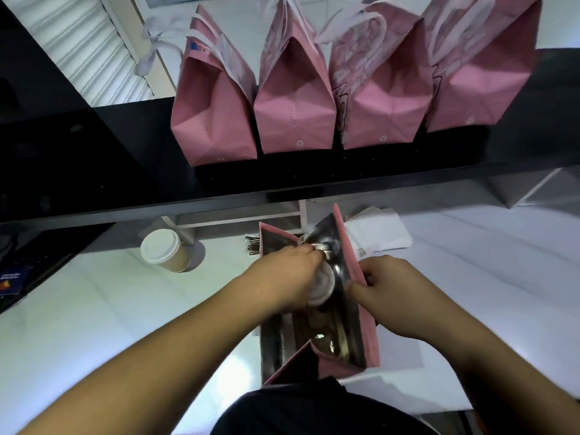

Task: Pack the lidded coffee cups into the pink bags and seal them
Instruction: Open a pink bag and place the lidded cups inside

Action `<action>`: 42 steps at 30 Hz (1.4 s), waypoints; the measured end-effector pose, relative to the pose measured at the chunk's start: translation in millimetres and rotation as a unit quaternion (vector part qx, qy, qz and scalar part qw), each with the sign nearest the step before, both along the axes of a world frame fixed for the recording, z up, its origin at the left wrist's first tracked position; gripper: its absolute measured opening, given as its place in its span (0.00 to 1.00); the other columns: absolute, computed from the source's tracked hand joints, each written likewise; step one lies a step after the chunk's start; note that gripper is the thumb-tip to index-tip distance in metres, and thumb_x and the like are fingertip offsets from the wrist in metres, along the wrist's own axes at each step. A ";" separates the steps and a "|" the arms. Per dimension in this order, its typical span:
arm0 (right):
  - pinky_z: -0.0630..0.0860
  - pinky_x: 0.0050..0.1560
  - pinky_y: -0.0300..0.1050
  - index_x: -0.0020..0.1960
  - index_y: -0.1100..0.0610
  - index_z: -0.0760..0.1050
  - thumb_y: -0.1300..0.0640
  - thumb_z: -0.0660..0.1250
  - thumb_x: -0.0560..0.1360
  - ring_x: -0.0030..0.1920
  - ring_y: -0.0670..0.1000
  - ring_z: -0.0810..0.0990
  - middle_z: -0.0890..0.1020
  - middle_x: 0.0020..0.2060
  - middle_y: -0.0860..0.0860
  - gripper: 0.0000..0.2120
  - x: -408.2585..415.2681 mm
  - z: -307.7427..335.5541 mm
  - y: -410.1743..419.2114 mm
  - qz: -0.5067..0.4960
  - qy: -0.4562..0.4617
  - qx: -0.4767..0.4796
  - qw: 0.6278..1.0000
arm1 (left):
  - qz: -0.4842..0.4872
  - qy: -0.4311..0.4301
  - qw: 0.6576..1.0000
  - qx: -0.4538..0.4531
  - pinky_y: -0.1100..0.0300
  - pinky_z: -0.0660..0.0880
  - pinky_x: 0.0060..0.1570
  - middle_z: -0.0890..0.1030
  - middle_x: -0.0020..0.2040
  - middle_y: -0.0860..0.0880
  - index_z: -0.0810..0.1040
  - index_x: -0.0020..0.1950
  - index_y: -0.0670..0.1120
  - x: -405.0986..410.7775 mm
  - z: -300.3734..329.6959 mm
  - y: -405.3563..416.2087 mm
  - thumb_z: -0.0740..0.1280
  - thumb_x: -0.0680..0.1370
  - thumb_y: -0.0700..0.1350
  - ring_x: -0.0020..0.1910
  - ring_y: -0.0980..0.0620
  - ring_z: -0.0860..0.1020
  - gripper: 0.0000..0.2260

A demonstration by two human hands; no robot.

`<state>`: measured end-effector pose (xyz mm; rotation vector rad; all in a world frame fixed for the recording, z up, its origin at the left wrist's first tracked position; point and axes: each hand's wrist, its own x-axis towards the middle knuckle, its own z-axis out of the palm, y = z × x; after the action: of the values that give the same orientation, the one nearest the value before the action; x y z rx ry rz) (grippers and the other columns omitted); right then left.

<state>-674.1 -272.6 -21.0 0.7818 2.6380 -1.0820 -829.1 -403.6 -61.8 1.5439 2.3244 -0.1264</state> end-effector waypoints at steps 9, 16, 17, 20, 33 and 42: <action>0.70 0.30 0.49 0.32 0.55 0.66 0.54 0.63 0.77 0.27 0.53 0.75 0.76 0.26 0.52 0.15 5.6 -10.5 1.6 0.006 0.024 0.012 1.000 | 0.004 0.007 0.997 -0.073 0.47 0.78 0.61 0.69 0.74 0.46 0.63 0.79 0.48 -2.7 -35.1 23.4 0.75 0.75 0.46 0.64 0.41 0.77 0.36; 0.67 0.28 0.43 0.32 0.54 0.67 0.53 0.63 0.79 0.26 0.51 0.74 0.73 0.25 0.49 0.17 8.8 -14.5 6.1 0.007 0.027 0.008 1.000 | -0.002 -0.009 0.997 -0.072 0.52 0.72 0.66 0.67 0.77 0.43 0.62 0.79 0.44 2.1 -49.5 30.0 0.74 0.77 0.50 0.69 0.38 0.74 0.35; 0.68 0.27 0.42 0.33 0.54 0.68 0.52 0.63 0.79 0.26 0.50 0.77 0.74 0.25 0.49 0.16 8.9 -14.5 6.0 0.005 0.028 0.007 1.000 | -0.003 -0.008 0.997 -0.071 0.51 0.73 0.64 0.68 0.75 0.42 0.62 0.79 0.44 4.0 -51.2 29.0 0.74 0.77 0.48 0.67 0.38 0.75 0.34; 0.69 0.26 0.39 0.33 0.53 0.70 0.52 0.63 0.78 0.26 0.46 0.80 0.77 0.25 0.48 0.16 8.6 -15.2 4.3 -0.006 0.034 0.007 0.999 | -0.010 -0.002 0.997 -0.070 0.48 0.76 0.60 0.71 0.70 0.43 0.64 0.76 0.45 8.5 -54.4 26.3 0.73 0.76 0.44 0.64 0.38 0.77 0.31; 0.63 0.24 0.37 0.31 0.53 0.68 0.52 0.62 0.77 0.24 0.47 0.69 0.73 0.24 0.47 0.16 3.6 -16.0 -4.8 -0.008 0.040 0.040 0.998 | 0.015 -0.027 0.992 -0.122 0.44 0.76 0.63 0.70 0.73 0.43 0.66 0.77 0.45 7.7 -21.2 18.7 0.73 0.77 0.47 0.68 0.39 0.74 0.31; 0.79 0.40 0.56 0.41 0.58 0.79 0.52 0.62 0.77 0.36 0.53 0.81 0.83 0.33 0.52 0.12 -2.2 -8.3 -12.9 -0.024 -0.016 0.072 0.997 | 0.296 -0.012 0.920 0.256 0.57 0.74 0.46 0.81 0.50 0.53 0.78 0.54 0.53 -116.8 -4.0 -92.3 0.68 0.79 0.53 0.49 0.51 0.80 0.07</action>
<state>-676.2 -285.6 -29.3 0.8853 2.7071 -0.8911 -945.9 -495.9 -65.8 0.9267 2.8272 0.6941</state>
